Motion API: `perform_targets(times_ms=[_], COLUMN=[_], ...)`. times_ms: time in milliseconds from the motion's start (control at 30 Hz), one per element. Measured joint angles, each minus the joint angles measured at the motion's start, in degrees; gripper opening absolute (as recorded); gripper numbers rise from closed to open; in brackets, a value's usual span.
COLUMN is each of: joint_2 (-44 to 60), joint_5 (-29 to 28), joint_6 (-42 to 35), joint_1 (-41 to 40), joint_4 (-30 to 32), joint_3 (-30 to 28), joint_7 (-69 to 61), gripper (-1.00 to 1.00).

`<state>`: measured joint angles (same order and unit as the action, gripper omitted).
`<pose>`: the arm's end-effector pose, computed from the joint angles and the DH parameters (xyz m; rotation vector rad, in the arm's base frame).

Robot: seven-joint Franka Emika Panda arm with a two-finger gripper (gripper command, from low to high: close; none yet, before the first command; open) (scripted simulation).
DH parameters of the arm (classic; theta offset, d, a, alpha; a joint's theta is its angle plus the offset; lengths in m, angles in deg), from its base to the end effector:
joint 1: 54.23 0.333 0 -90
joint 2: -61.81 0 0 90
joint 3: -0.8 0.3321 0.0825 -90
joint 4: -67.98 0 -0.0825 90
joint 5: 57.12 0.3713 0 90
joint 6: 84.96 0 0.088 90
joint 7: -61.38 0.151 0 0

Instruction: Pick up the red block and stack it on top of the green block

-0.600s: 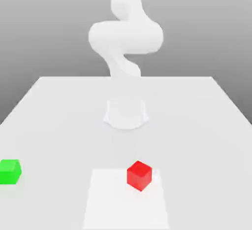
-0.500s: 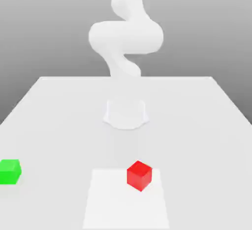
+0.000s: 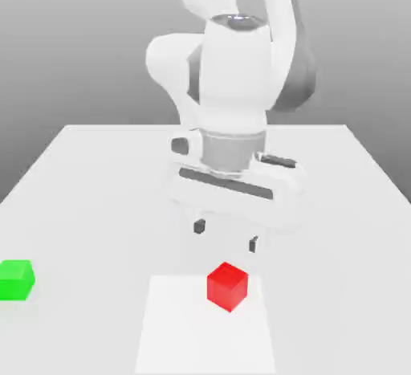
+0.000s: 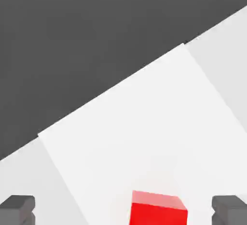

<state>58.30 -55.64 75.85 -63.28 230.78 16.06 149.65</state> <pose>0.3604 0.0360 0.2020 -2.3345 2.0825 -0.0345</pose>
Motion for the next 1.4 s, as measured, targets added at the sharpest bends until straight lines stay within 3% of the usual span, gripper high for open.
perform_targets(times_ms=[133,267,300,533,667,867,1300,1400], joint_2=[7.0,13.7,15.2,15.6,10.1,1.6,8.2,13.1], joint_5=[-5.0,-11.7,-12.5,-12.9,-7.5,-0.1,0.3,1.0], joint_6=[5.6,11.1,12.4,12.8,8.3,0.6,-11.0,-7.8], joint_1=[0.1,3.8,5.4,5.8,2.9,3.3,-29.2,-30.7], joint_4=[-0.1,-1.0,-1.2,-1.2,-0.5,0.4,-17.8,-19.4], joint_3=[-1.4,-6.7,-8.5,-8.9,-4.6,-4.6,-21.3,-21.6], joint_7=[5.0,9.9,10.5,10.8,6.9,0.6,-25.9,-28.5], gripper=[0.00,0.00,-1.00,-1.00,-1.00,-1.00,-1.00,-1.00])
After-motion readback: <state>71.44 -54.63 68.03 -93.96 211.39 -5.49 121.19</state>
